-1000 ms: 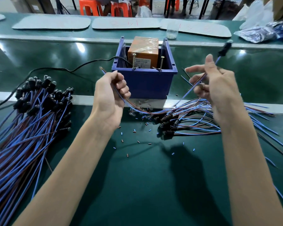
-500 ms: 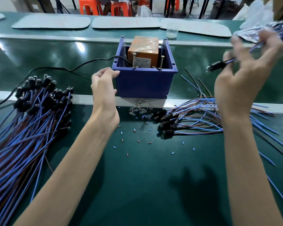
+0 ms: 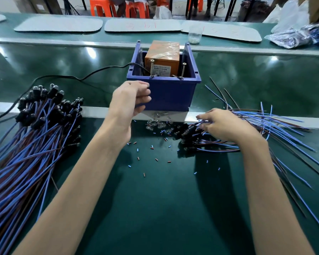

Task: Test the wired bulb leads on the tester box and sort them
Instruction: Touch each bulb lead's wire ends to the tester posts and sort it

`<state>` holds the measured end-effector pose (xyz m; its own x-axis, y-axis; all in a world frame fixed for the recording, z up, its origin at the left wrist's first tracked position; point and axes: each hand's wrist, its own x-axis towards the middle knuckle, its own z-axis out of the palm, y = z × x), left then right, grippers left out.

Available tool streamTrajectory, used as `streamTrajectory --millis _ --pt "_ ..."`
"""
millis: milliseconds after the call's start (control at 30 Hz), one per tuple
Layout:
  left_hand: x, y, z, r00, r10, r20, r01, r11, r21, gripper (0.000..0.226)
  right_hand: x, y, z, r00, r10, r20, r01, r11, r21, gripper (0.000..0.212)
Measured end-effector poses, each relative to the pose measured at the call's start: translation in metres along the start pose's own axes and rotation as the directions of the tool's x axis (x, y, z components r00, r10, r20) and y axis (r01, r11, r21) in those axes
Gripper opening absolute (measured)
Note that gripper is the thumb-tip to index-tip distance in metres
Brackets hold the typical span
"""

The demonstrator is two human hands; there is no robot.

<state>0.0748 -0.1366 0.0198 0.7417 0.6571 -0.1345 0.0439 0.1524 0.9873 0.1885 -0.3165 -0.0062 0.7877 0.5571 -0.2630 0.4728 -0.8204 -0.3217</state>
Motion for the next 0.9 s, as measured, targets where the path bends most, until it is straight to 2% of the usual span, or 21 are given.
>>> streamTrajectory --millis 100,167,233,300,333,467,567,733,900 --pt "0.004 0.004 -0.012 0.974 0.03 0.224 -0.104 0.94 0.326 0.011 0.001 0.002 -0.001 1.0 -0.014 -0.011 0.014 1.0 0.012 0.038" --pt "0.009 0.008 -0.03 0.942 0.009 0.335 -0.208 0.8 0.563 0.008 0.001 0.003 -0.002 0.999 -0.03 -0.029 0.03 1.0 0.001 0.04" --pt "0.017 0.011 -0.056 0.959 -0.013 0.283 -0.228 0.56 0.797 0.007 0.001 0.004 -0.002 0.997 -0.041 -0.059 0.042 0.999 0.014 0.041" --pt "0.025 0.013 -0.084 0.991 -0.025 0.128 -0.116 0.278 0.954 0.011 0.0 0.003 -0.004 0.995 -0.042 -0.094 0.047 0.998 0.048 0.04" --pt "0.028 0.014 -0.097 0.997 -0.056 0.062 -0.05 0.197 0.979 0.012 0.0 0.003 -0.005 0.993 -0.042 -0.109 0.048 0.997 0.057 0.04" --pt "0.033 0.016 -0.133 0.973 -0.224 -0.059 0.086 0.112 0.99 0.016 0.0 0.003 -0.006 0.99 -0.041 -0.133 0.052 0.995 0.08 0.04" --pt "0.034 0.016 -0.146 0.978 -0.182 -0.103 0.12 0.087 0.989 0.02 -0.001 0.003 -0.006 0.99 -0.033 -0.134 0.047 0.994 0.101 0.038" --pt "0.033 0.013 -0.144 0.959 -0.247 -0.138 0.126 -0.066 0.99 0.027 -0.003 0.002 -0.007 0.992 -0.024 -0.128 0.04 0.991 0.124 0.038" --pt "0.032 0.006 -0.131 0.95 -0.292 -0.112 0.098 -0.063 0.993 0.024 -0.006 0.001 -0.008 0.992 -0.027 -0.123 0.043 0.991 0.128 0.036"
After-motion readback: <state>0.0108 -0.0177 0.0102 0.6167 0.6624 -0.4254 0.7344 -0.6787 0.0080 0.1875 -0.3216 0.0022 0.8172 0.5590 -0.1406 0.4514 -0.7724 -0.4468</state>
